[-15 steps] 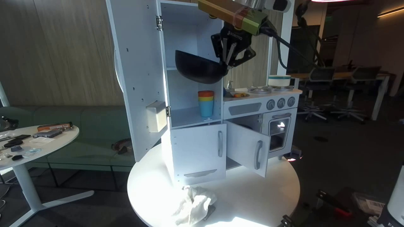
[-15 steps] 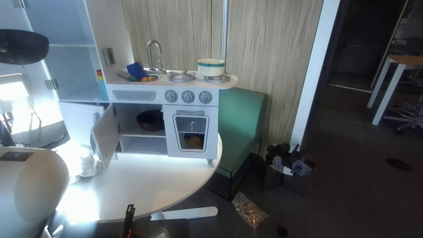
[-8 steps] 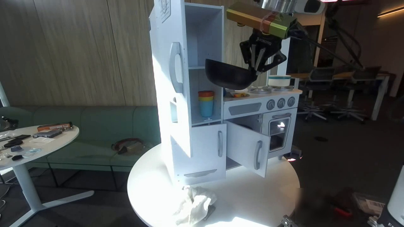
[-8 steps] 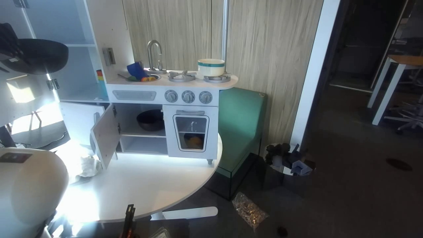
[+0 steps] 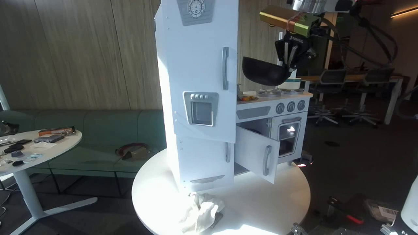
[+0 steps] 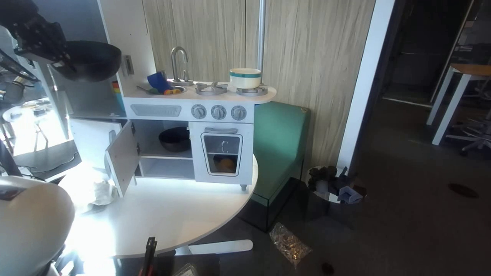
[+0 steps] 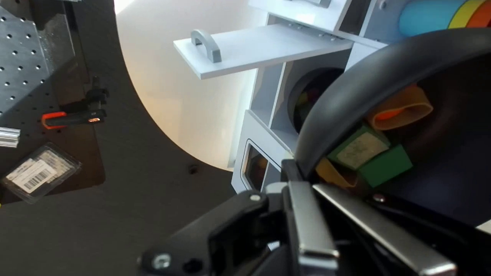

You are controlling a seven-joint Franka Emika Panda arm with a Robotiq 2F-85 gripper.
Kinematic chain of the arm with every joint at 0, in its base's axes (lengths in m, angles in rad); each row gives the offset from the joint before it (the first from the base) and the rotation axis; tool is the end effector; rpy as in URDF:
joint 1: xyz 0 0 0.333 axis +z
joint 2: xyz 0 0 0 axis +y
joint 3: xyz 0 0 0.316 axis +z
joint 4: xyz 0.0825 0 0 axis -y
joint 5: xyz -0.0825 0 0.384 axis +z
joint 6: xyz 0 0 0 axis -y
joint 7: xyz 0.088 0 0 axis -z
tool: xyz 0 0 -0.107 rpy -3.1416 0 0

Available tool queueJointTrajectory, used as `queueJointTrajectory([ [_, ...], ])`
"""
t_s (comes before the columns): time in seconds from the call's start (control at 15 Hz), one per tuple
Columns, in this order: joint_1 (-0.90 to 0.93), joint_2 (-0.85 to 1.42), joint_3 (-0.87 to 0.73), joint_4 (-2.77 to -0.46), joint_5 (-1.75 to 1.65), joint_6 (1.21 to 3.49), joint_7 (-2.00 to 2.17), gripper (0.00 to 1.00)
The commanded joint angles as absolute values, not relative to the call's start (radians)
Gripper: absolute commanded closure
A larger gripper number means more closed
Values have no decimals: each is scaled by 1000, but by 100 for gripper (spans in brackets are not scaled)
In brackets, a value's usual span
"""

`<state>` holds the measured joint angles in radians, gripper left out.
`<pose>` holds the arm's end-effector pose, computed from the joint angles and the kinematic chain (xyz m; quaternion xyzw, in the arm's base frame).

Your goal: Remove the black bowl from the upper cabinet and put it on the counter.

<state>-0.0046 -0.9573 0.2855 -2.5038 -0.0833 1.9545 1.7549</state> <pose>0.2864 0.1051 0.5993 -0.6994 0.6714 -0.2358 0.0674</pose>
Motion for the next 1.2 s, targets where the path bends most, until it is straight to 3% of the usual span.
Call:
queueJointTrajectory([
  [0.0, -90, -937, 250, -2504, -132, 2052, 1737, 96],
  [0.67, -215, -633, 163, -2406, -193, 2361, 1602, 96],
  [1.13, -215, -462, 96, -2253, -180, 2268, 1482, 97],
])
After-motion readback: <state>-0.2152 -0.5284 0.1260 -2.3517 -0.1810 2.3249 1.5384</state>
